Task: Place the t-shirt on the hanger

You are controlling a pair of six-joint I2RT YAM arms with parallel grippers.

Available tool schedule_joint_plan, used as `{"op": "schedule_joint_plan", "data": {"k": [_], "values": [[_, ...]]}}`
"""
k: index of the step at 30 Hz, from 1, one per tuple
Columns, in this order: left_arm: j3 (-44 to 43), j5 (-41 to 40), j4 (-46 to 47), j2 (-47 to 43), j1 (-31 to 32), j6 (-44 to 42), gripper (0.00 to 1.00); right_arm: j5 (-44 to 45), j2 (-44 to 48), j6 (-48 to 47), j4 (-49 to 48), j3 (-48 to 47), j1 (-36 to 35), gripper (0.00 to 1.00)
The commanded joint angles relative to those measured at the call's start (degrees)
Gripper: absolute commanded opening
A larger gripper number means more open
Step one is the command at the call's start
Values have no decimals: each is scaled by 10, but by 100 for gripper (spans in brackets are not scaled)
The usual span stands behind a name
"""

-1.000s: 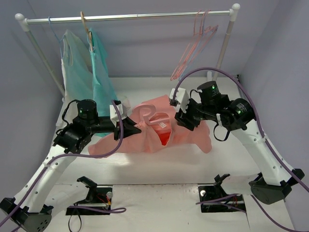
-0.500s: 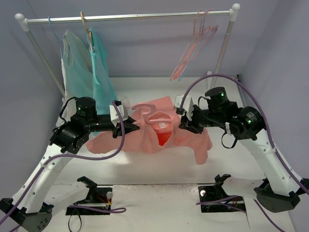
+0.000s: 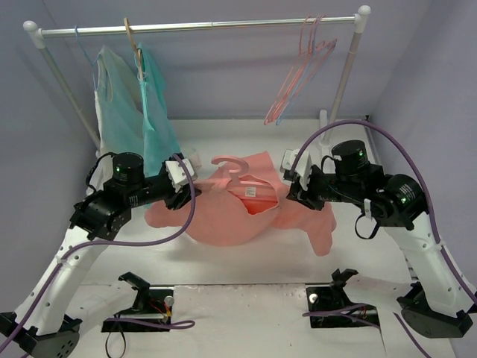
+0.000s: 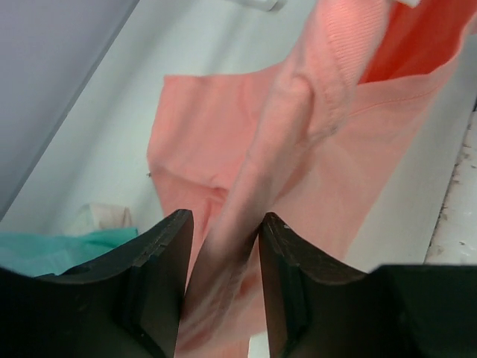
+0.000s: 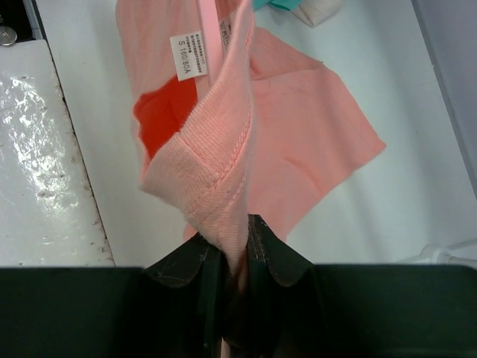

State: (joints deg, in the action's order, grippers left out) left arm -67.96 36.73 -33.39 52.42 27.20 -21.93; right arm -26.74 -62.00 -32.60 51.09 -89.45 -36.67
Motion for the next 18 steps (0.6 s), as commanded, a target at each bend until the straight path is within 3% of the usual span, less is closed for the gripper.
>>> {"op": "schedule_joint_plan", "data": {"k": [1, 4, 11, 18], "values": [[-38, -66, -1, 7, -7, -8, 41, 31, 13, 15, -34, -17, 10, 0], [-59, -87, -8, 20, -12, -6, 51, 30, 14, 15, -33, -16, 10, 0], [-110, -111, -3, 47, -16, 23, 57, 54, 20, 21, -47, -14, 10, 0], [-128, -138, 61, 29, -16, 136, 59, 69, 45, 55, -149, -24, 10, 0]]}}
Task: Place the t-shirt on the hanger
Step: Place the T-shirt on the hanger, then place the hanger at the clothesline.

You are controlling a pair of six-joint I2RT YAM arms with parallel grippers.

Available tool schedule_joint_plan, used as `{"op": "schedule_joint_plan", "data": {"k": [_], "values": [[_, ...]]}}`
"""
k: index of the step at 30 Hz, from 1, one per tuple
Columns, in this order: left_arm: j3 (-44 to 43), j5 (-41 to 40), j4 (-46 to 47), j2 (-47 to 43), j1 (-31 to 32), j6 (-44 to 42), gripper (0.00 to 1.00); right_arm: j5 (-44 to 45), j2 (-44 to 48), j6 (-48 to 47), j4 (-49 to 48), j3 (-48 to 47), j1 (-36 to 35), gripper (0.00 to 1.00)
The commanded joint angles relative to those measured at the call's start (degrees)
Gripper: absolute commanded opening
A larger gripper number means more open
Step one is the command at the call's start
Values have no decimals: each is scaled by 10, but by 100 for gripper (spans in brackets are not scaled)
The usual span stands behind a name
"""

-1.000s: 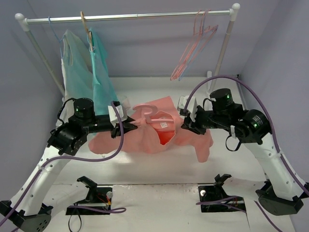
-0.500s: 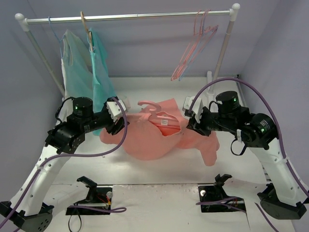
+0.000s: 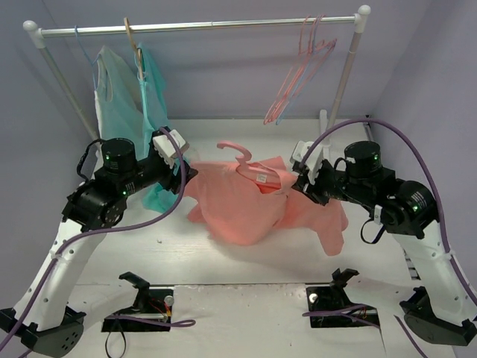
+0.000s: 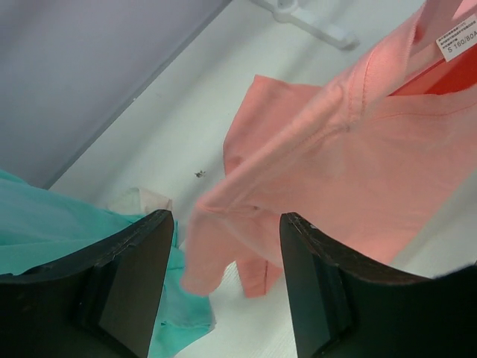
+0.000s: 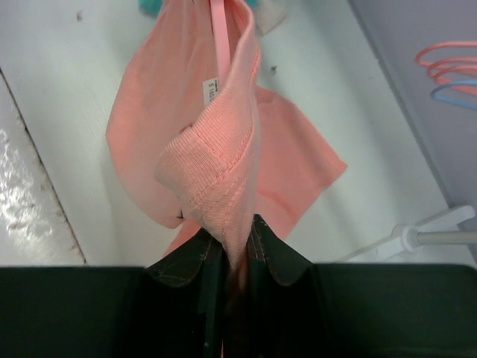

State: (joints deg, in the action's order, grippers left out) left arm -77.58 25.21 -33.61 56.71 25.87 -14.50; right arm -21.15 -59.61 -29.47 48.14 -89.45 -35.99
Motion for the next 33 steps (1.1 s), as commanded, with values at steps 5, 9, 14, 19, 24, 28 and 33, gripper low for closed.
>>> {"op": "schedule_joint_plan", "data": {"k": [5, 9, 14, 19, 24, 28, 33], "values": [[-56, -76, 64, -24, -3, 123, 59, 31, 25, 52, -240, -53, 3, 0], [-96, -136, 38, -26, -3, 148, 59, 59, -1, 55, -306, -113, 3, 0], [-154, -176, -7, -32, -3, 163, 59, 118, -33, 64, -377, -191, 3, 0], [-185, -222, -45, -36, -3, 171, 59, 89, -24, 115, -423, -211, 3, 0], [-180, -242, -61, -49, -3, 184, 59, 117, -23, 129, -404, -208, 3, 0], [-175, -245, -79, -54, -3, 199, 59, 98, -12, 138, -380, -189, 2, 0], [-169, -247, -111, -56, -3, 228, 59, 75, -33, 168, -316, -201, 2, 0]]}}
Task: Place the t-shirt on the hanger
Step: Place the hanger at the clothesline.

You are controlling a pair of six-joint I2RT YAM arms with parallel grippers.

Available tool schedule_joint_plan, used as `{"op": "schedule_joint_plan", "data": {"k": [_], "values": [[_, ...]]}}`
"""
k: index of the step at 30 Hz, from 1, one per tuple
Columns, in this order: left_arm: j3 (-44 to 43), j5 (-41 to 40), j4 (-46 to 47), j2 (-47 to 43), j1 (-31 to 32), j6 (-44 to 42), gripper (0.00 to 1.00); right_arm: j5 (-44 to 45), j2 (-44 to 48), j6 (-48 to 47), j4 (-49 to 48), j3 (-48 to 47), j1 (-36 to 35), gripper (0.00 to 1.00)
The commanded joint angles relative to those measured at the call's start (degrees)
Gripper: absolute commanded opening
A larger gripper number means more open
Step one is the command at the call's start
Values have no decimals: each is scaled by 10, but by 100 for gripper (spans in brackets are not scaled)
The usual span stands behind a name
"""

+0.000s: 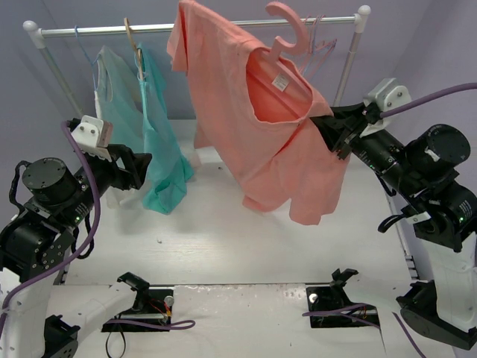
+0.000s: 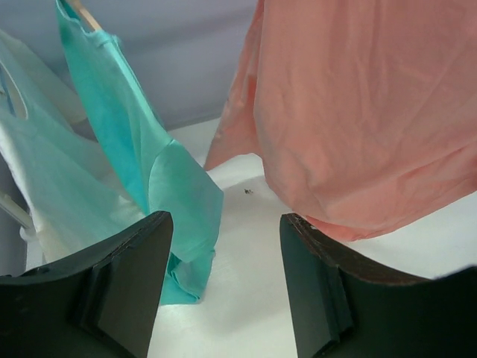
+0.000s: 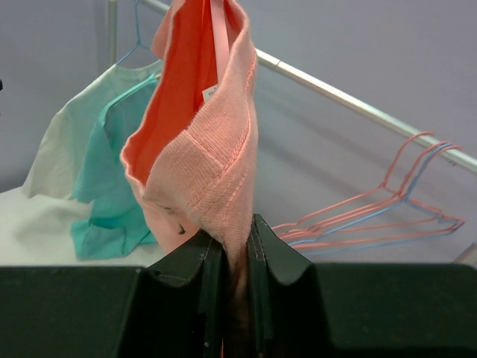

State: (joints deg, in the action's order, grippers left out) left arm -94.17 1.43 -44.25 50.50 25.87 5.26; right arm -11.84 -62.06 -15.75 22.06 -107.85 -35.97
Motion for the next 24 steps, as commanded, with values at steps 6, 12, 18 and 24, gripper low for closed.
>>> {"op": "schedule_joint_plan", "data": {"k": [6, 12, 18, 24], "values": [[6, -34, -68, 7, -3, 74, 59, -13, -52, 103, -47, 20, 2, 0], [33, -51, -129, -6, -3, 100, 58, 79, -96, 141, -78, 46, 2, 0], [86, -71, -144, -51, -3, 126, 58, 136, -160, 157, -150, 45, 2, 0], [97, -78, -167, -66, -3, 134, 58, 195, -263, 157, -192, -19, 2, 0]]}}
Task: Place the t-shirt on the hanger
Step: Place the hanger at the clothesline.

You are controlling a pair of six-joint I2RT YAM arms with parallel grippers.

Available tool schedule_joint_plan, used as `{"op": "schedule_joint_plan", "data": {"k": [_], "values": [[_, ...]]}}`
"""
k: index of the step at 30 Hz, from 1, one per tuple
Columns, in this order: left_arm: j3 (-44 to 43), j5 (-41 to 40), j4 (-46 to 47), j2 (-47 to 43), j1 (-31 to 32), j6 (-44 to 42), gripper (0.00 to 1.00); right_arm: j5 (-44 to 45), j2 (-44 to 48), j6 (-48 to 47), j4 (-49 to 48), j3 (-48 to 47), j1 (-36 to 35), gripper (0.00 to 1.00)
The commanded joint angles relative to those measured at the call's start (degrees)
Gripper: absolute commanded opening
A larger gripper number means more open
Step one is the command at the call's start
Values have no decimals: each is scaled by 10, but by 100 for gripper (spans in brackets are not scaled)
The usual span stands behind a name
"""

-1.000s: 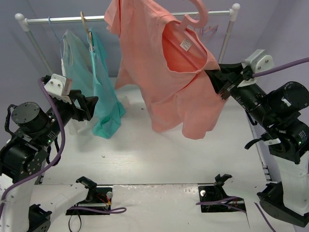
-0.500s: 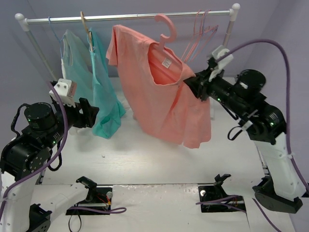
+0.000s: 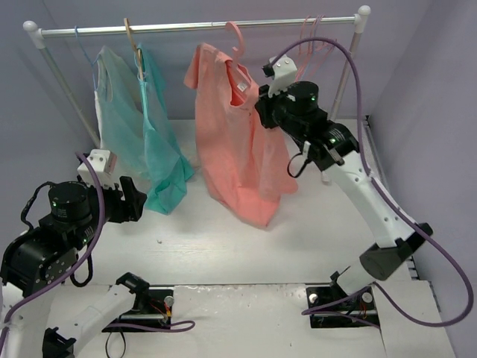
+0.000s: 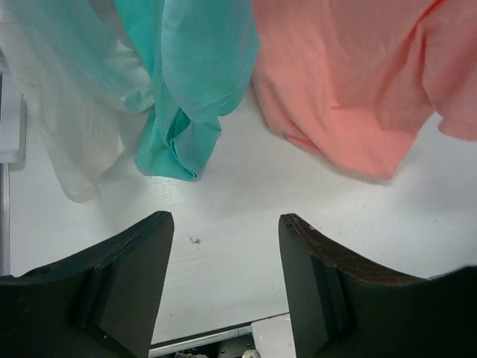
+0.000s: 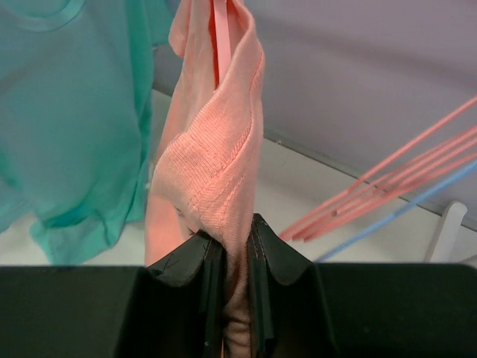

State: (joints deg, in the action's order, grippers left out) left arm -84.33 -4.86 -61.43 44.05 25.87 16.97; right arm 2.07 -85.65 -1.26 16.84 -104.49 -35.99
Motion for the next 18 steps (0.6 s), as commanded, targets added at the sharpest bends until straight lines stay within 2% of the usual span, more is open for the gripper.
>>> {"op": "schedule_joint_plan", "data": {"k": [1, 10, 18], "values": [[0, -15, 3, -4, -3, 17, 58, 61, -39, 13, -148, -61, 2, 0], [-3, -12, -20, -13, -3, 16, 58, 55, -165, 39, -185, -186, -1, 0], [6, -26, -31, -28, -3, 10, 58, 40, -208, 36, -212, -208, -20, 0]]}}
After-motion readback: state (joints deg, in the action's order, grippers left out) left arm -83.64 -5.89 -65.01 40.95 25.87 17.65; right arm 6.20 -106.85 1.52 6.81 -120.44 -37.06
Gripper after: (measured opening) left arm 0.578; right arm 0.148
